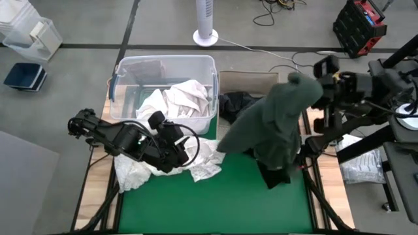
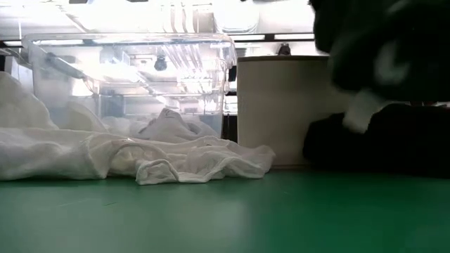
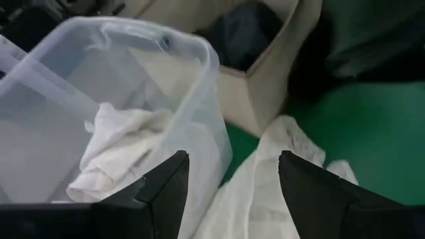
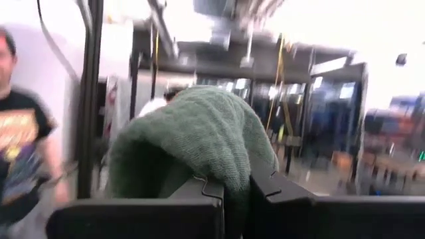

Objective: Sort clothes
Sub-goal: Put the gray shirt into the gray laundry bin

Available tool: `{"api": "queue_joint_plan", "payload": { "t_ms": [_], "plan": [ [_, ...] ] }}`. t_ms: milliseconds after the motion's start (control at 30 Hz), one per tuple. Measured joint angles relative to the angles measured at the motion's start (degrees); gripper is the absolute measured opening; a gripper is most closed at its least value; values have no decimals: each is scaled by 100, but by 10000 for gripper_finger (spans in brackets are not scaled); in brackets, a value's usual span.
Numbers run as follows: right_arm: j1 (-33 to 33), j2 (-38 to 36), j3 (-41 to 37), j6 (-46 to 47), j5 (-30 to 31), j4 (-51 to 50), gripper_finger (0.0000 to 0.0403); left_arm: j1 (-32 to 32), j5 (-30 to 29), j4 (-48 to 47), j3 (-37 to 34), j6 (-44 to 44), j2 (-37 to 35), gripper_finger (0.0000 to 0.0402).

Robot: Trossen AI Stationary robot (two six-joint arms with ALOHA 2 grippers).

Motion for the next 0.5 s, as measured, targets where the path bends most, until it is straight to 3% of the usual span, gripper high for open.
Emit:
{"api": "queue_joint_plan", "payload": {
  "t_ms": [133,333,500],
  "plan": [
    [0,329,399,-707,1,750,9,0,-144,29,308,97,0,210],
    [0,1059,1380,-1815,-1,750,9,0,-386,218,575,106,-2,210],
    [0,1700,2608,-2212,2,818,9,0,-402,226,625,106,-1,210]
  ]
}}
